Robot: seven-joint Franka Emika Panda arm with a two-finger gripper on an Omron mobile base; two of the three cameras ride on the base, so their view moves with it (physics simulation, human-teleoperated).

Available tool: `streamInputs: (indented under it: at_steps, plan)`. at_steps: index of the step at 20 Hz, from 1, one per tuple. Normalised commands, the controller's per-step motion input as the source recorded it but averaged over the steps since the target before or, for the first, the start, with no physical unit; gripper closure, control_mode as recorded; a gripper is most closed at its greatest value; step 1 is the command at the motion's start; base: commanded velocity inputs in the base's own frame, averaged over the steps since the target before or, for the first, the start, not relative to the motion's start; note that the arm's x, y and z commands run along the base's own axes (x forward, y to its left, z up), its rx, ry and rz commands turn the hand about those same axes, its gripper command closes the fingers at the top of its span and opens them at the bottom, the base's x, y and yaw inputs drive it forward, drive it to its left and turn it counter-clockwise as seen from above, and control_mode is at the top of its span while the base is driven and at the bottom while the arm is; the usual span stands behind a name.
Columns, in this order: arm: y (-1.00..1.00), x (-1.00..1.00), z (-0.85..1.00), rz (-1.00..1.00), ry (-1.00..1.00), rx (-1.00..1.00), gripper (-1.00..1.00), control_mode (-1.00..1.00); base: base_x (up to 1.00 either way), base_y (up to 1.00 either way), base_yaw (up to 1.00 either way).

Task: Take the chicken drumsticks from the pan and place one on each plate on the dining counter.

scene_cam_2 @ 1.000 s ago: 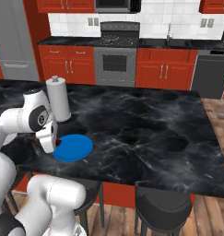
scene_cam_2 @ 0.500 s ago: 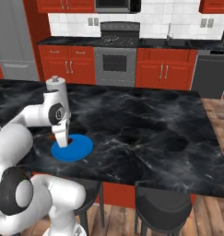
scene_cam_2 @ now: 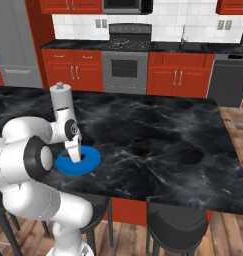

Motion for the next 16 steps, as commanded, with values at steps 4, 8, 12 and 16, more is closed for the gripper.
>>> streamInputs:
  at_steps: [4,8,12,16]
  plan:
    - [0.17,0.29,-0.48,0.0,0.0,-0.04,1.0,-1.0,0.0,0.0,0.0]
    - [0.21,0.11,-0.42,0.0,-0.04,-0.02,1.0,-1.0,0.0,0.0,0.0]
    - [0.13,0.01,-0.4,0.0,-0.05,0.0,1.0,-1.0,0.0,0.0,0.0]
    - [0.02,0.01,-0.36,0.0,-0.06,0.0,1.0,-1.0,0.0,0.0,0.0]
